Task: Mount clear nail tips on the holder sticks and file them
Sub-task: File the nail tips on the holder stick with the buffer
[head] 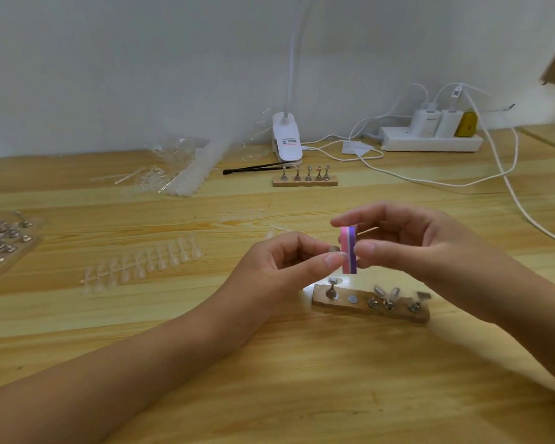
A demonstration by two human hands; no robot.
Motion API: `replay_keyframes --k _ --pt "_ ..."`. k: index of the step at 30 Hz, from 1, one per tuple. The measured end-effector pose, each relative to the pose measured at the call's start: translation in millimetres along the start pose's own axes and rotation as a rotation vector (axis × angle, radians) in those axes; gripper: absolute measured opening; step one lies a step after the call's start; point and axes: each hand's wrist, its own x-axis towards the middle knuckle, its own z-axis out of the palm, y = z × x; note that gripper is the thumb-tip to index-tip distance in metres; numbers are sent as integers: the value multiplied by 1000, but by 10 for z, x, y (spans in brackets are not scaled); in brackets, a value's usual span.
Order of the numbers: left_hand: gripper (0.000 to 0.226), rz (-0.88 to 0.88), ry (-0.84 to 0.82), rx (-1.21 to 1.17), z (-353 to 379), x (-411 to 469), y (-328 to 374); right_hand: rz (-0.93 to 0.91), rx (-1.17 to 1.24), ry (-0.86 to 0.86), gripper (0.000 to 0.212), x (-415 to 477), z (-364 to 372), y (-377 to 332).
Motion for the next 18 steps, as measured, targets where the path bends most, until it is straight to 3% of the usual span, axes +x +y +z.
replay_keyframes --k 2,6,10,15,18 --pt "16 3 -1 5 4 -4 5 -16 -10 19 28 -11 22 -6" --pt "22 -7 22 -14 9 -1 10 -66 32 99 20 -8 -39 -6" --pt "26 -1 17 -5 12 1 13 -69 81 21 31 -23 -42 2" --pt "19 -18 34 0 1 10 0 -112 111 108 31 -20 -15 3" --pt "18 -17 46 14 -2 20 -12 -53 68 -16 25 -40 12 -31"
